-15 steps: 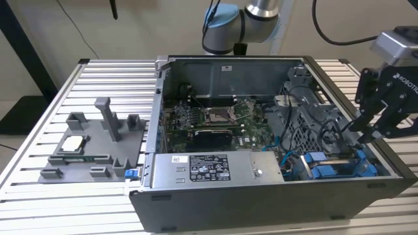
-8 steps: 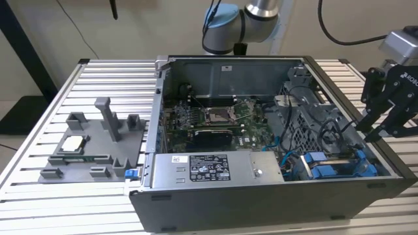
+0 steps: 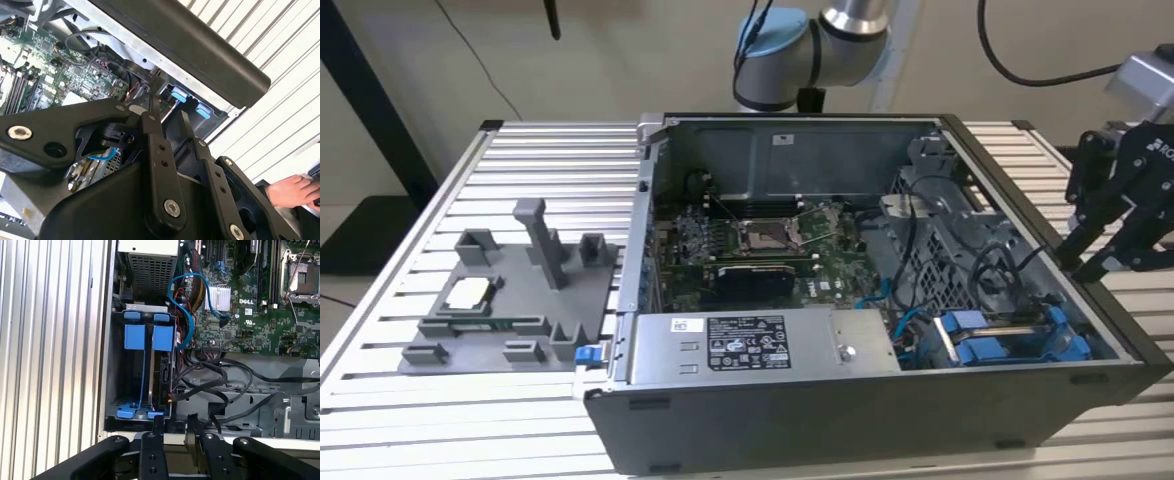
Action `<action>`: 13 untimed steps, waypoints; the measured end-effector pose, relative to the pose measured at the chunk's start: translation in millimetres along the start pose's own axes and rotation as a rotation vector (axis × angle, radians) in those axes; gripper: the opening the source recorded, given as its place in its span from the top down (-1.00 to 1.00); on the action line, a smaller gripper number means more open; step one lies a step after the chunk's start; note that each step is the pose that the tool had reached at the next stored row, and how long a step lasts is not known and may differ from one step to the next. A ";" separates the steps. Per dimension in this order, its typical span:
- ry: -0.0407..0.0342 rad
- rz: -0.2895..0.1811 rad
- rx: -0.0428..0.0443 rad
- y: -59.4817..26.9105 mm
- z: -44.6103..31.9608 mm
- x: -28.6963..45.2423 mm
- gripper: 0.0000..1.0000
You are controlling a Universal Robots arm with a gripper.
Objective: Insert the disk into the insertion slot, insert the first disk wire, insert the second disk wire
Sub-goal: 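Insert the second disk wire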
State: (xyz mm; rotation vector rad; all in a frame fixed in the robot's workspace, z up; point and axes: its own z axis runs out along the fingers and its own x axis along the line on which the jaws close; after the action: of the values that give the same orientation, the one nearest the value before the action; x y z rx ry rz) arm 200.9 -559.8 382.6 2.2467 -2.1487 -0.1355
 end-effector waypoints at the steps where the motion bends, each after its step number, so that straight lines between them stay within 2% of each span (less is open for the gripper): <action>1: -0.0002 0.000 0.0000 -0.5 -0.9 -1.1 0.33; 7: 0.0002 0.000 0.0000 -5.0 -1.1 -14.9 0.33; 10: 0.0003 0.000 -0.0002 -9.6 -1.4 -16.2 0.33; 13: -0.0001 0.001 -0.0044 -11.6 -1.4 -16.0 0.33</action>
State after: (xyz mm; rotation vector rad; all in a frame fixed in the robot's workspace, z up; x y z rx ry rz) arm 211.8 -543.4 383.7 2.2435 -2.1472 -0.1401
